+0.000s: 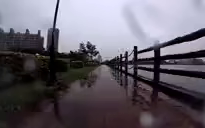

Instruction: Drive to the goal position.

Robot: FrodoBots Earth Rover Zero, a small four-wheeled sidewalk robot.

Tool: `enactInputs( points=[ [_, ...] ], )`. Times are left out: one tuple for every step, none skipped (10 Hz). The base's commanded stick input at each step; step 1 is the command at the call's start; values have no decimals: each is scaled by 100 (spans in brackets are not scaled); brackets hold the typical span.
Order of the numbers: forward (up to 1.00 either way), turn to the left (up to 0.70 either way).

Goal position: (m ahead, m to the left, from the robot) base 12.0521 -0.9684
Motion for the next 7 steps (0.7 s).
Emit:
enactInputs(
  points=[
    [100,0],
    [100,0],
    [100,0],
    [100,0],
    [100,0],
    [100,0],
    [100,0]
  ],
)
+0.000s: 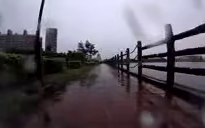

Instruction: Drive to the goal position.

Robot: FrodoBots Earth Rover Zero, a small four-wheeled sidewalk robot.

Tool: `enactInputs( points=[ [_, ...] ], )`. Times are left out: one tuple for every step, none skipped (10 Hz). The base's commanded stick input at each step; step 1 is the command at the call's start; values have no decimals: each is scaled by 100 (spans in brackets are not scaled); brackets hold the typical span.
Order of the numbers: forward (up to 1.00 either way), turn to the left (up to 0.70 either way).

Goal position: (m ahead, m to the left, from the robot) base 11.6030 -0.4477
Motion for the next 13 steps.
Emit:
enactInputs(
  points=[
    [100,0],
    [100,0],
    [100,1],
    [100,4],
    [100,15],
    [100,4],
    [100,0],
    [100,0],
    [100,0],
    [100,0],
    [100,0],
    [100,0],
    [100,0]
  ],
)
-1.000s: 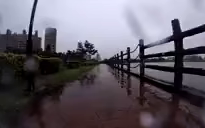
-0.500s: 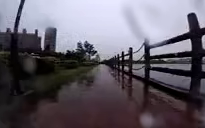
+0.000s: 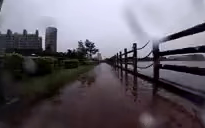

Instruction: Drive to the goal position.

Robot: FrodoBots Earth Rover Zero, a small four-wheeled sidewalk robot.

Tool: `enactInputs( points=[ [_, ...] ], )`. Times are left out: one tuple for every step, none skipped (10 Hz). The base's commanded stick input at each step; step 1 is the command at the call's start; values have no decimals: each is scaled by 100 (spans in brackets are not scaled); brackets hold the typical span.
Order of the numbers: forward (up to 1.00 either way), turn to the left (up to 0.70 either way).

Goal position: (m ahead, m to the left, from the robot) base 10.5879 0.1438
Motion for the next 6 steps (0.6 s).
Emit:
enactInputs(
  points=[
    [100,0],
    [100,0],
    [100,0],
    [100,0],
    [100,0],
    [100,0]
  ],
)
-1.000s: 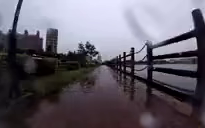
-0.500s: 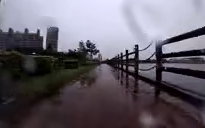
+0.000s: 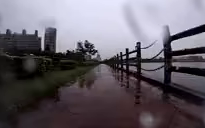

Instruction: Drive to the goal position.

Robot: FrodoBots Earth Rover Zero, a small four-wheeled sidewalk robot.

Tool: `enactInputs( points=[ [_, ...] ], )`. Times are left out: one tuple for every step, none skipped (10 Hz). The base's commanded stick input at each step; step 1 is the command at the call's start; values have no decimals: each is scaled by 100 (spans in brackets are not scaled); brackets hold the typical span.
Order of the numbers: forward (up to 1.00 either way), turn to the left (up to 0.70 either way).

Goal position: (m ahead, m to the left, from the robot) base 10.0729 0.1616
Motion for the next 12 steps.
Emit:
enactInputs(
  points=[
    [100,0],
    [100,0],
    [100,0],
    [100,0],
    [100,0],
    [100,0],
    [100,0],
    [100,0],
    [100,0],
    [100,-4],
    [100,0],
    [100,0]
  ],
)
